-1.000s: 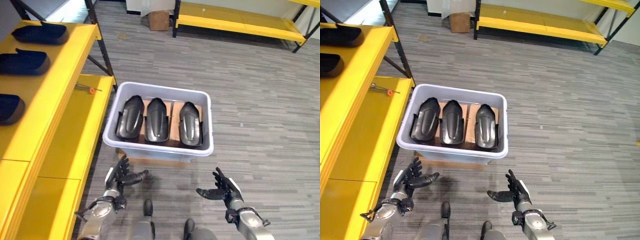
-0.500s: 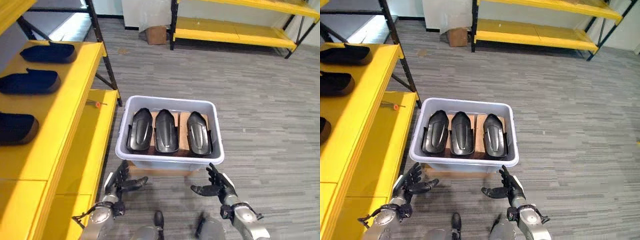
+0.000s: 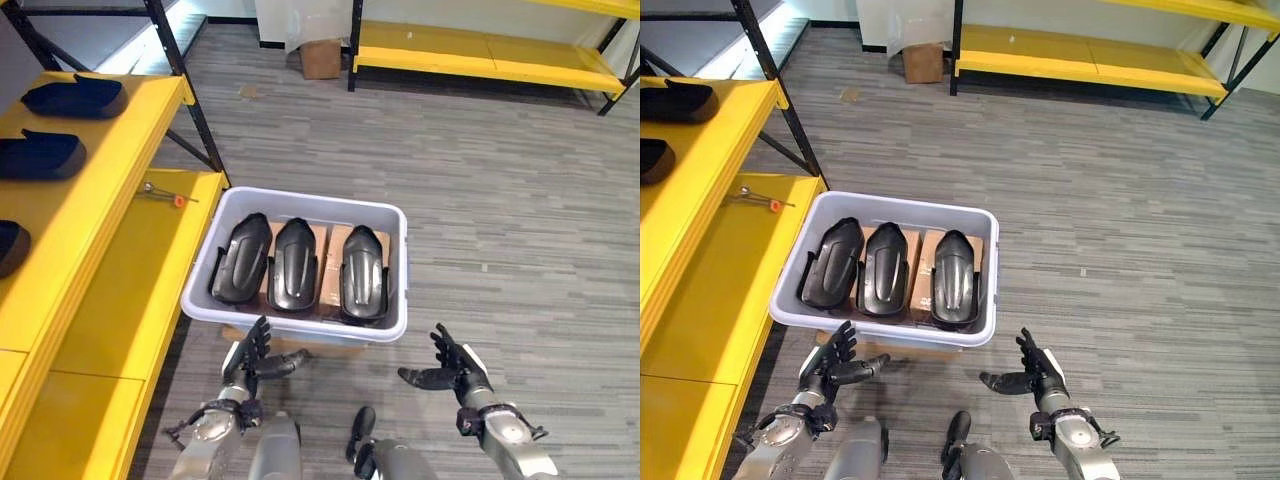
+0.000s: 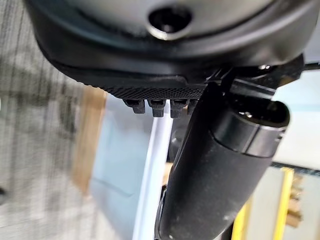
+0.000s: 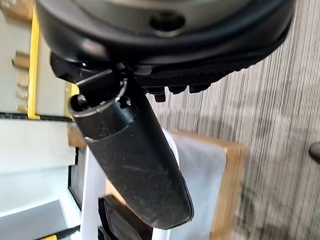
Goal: Move parts from the plastic box to the shelf.
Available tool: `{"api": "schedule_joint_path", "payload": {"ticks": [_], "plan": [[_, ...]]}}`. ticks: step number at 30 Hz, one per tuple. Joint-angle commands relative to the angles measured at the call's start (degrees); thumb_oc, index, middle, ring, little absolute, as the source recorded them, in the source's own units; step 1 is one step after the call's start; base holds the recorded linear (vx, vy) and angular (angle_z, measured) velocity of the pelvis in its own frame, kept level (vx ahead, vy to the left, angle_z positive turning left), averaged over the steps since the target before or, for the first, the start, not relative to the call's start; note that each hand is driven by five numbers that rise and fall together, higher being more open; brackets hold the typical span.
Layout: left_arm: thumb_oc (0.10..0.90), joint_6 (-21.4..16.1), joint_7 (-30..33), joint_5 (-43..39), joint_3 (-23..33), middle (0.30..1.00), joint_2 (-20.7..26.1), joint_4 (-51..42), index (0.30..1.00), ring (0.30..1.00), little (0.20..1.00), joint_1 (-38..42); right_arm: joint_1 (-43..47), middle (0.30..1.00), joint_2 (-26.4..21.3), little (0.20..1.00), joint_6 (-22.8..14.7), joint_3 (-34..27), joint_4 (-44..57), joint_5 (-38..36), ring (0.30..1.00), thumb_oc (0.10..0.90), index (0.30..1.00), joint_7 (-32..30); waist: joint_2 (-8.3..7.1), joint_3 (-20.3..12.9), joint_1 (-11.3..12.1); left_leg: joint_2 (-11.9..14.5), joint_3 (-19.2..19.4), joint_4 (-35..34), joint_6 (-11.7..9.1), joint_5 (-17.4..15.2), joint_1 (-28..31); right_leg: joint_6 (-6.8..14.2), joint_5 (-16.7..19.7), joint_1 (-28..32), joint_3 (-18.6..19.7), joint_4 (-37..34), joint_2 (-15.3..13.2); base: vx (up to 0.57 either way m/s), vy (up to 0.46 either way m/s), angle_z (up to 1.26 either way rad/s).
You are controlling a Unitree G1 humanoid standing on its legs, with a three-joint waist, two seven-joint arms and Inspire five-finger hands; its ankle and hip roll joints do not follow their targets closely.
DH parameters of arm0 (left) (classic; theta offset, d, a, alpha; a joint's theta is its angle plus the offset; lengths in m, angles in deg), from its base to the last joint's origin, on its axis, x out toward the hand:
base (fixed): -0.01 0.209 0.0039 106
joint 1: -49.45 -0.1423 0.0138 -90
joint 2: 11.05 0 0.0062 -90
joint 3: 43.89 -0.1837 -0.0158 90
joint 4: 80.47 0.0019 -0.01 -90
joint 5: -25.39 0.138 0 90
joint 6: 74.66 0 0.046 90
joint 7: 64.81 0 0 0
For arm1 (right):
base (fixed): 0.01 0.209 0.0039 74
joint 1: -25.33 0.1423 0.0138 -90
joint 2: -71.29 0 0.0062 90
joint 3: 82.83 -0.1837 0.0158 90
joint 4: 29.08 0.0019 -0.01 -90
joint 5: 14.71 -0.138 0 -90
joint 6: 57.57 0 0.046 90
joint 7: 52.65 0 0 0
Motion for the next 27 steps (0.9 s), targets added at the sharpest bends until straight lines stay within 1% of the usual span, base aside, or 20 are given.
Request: {"api": "schedule_joint_path", "payload": {"ticks": [1, 2, 3, 4, 5, 7, 8, 11, 12, 17, 18, 19, 20, 23, 27], "plan": [[0.9, -4.6, -0.5, -0.2, 1.8, 1.0, 1.5, -7.2, 1.0, 1.0, 1.0, -0.4, 1.3, 1.0, -3.6, 1.0, -6.0, -1.2, 8.4, -0.2, 1.0, 0.9, 1.0, -1.0, 1.33, -1.8, 0.8, 7.3, 5.7, -20.6, 0.4, 8.7, 10.0, 7.5, -2.2, 4.4, 4.8, 2.6, -8.5, 0.09, 0.139, -0.18], [0.9, -4.5, -0.7, -0.2, 2.1, 1.0, 1.4, -7.3, 1.0, 1.0, 1.0, -0.6, 0.7, 1.0, -3.6, 1.0, -5.9, -1.6, 9.7, 0.1, 1.0, 0.9, 1.0, -0.6, 1.65, -2.0, 0.6, 7.0, 7.0, -21.8, 0.5, 7.7, 11.4, 7.7, -2.2, 4.3, 4.9, 2.9, -8.9, 0.14, 0.234, -0.25], [0.9, -4.6, -0.8, 0.5, 2.1, 1.0, 1.5, -7.2, 1.0, 1.0, 1.0, -1.1, 0.4, 1.0, -3.8, 1.0, -5.9, -1.9, 10.9, 0.7, 1.0, 0.9, 1.0, -0.3, 1.88, -2.1, 0.9, 5.9, 6.0, -22.1, 0.6, 6.9, 12.4, 8.1, -1.6, 4.4, 5.6, 3.0, -9.4, 0.13, 0.299, -0.28], [0.9, -4.7, -1.3, 0.2, 2.2, 1.0, 1.7, -8.0, 1.0, 1.0, 1.0, -0.8, 0.5, 1.0, -4.1, 1.0, -6.1, -2.7, 14.3, 1.1, 1.0, 0.9, 1.0, -0.1, 1.85, -2.1, 0.5, 4.5, 6.5, -20.8, 0.8, 5.7, 12.1, 8.7, -0.6, 4.2, 6.5, 3.3, -10.8, 0.17, 0.392, -0.35], [0.9, -4.9, -1.9, 1.3, 2.3, 1.0, 2.8, -8.8, 1.0, 1.0, 1.0, -0.8, 0.4, 1.0, -4.4, 1.0, -6.7, -3.8, 17.5, 2.3, 1.0, 0.9, 1.0, 0.2, 0.86, -1.9, 0.7, 3.4, 8.7, -18.7, 1.1, 4.3, 11.9, 9.6, -0.1, 4.4, 6.6, 3.7, -12.6, 0.13, 0.339, -0.27], [0.9, -4.9, -2.0, 1.5, 2.4, 1.0, 3.0, -8.8, 1.0, 1.0, 1.0, -0.8, 0.3, 1.0, -4.5, 1.0, -6.8, -4.3, 18.3, 2.8, 1.0, 0.9, 1.0, 0.0, 0.52, -1.7, 0.7, 3.0, 9.2, -18.2, 1.4, 3.7, 11.8, 9.9, 0.2, 4.2, 6.8, 3.9, -13.1, 0.08, 0.181, -0.04], [0.9, -5.2, -2.0, 1.7, 2.5, 1.0, 3.6, -9.2, 1.0, 1.0, 1.0, -0.6, 0.8, 1.0, -5.7, 1.0, -8.1, -6.3, 22.5, 5.6, 1.0, 0.9, 1.0, -0.8, -0.02, -1.2, 0.5, 2.0, 10.3, -16.7, 1.9, 2.4, 11.1, 10.8, 1.0, 4.0, 7.0, 3.8, -14.2, 0.06, 0.128, 0.0], [0.9, -5.3, -2.2, 1.8, 2.5, 1.0, 4.0, -9.5, 1.0, 1.0, 1.0, -0.6, 0.8, 1.0, -6.5, 1.0, -8.4, -7.3, 24.6, 7.5, 1.0, 0.9, 1.0, -1.4, -0.24, -0.9, 0.6, 1.7, 10.5, -16.0, 2.2, 1.9, 10.8, 11.1, 1.2, 4.1, 6.8, 3.7, -14.8, 0.05, 0.088, -0.01], [0.9, -5.3, -2.3, 1.9, 2.7, 1.0, 4.2, -10.2, 1.0, 1.0, 1.0, -0.7, 1.0, 1.0, -7.7, 1.0, -8.6, -8.2, 26.7, 10.1, 1.0, 0.9, 1.0, -1.9, -0.48, -0.7, 0.6, 1.4, 10.7, -15.8, 2.3, 1.6, 10.5, 11.3, 1.5, 4.2, 6.5, 3.4, -14.9, 0.04, 0.054, 0.05], [0.9, -5.6, -2.9, 1.6, 2.5, 1.0, 5.2, -12.8, 1.0, 1.0, 1.0, -0.9, 2.6, 1.0, -10.9, 1.0, -9.2, -10.2, 31.3, 18.0, 1.0, 0.9, 1.0, -4.6, -1.03, 0.4, 0.7, 0.6, 10.6, -15.3, 2.6, 1.3, 8.9, 12.0, 2.8, 3.6, 5.7, 2.2, -15.6, 0.01, 0.029, 0.05], [0.9, -5.7, -3.2, 1.2, 2.5, 1.0, 5.7, -14.2, 1.0, 1.0, 1.0, -0.9, 3.5, 1.0, -12.5, 1.0, -9.2, -10.8, 32.6, 22.0, 1.0, 0.9, 1.0, -5.8, -1.07, 0.9, 1.0, 0.4, 10.4, -15.2, 2.6, 1.4, 8.1, 12.0, 2.9, 3.4, 5.2, 1.8, -15.8, -0.01, 0.026, 0.07], [0.9, -6.2, -3.6, 0.9, 2.3, 1.0, 7.0, -17.8, 1.0, 1.0, 1.0, -0.7, 6.1, 1.0, -14.2, 1.0, -8.7, -10.4, 32.6, 26.8, 1.0, 0.9, 1.0, -7.8, -1.02, 1.6, 1.7, 0.1, 10.0, -15.2, 2.6, 1.6, 7.4, 12.2, 3.4, 3.3, 4.6, 1.2, -16.1, -0.01, 0.019, 0.05], [0.9, -6.2, -3.6, 0.9, 2.3, 1.0, 7.1, -17.9, 1.0, 1.0, 1.0, -0.7, 6.3, 1.0, -14.1, 1.0, -8.8, -10.4, 32.5, 26.9, 1.0, 0.9, 1.0, -7.9, -1.03, 1.6, 1.6, 0.1, 10.0, -15.2, 2.6, 1.6, 7.3, 12.2, 3.4, 3.3, 4.5, 1.2, -16.1, 0.0, 0.0, 0.0], [0.9, -6.9, -4.6, -1.1, 1.9, 1.0, 8.6, -21.8, 1.0, 1.0, 1.0, -0.3, 9.5, 1.0, -14.7, 1.0, -8.4, -8.9, 32.5, 29.4, 1.0, 0.9, 1.0, -9.2, -0.99, 2.3, 2.2, -0.1, 9.8, -15.4, 2.7, 1.8, 6.6, 12.4, 3.9, 2.8, 4.2, 0.7, -16.3, -0.03, 0.009, 0.06], [0.9, -7.8, -5.1, -3.5, 2.0, 1.0, 10.8, -27.2, 1.0, 1.0, 1.0, 0.3, 13.3, 1.0, -13.9, 1.0, -7.7, -6.3, 31.2, 31.4, 1.0, 0.9, 1.0, -10.7, -0.98, 3.2, 3.1, -0.4, 9.6, -15.5, 2.7, 2.1, 5.6, 12.5, 4.6, 2.2, 3.8, 0.3, -16.6, -0.03, 0.0, 0.06]]}}
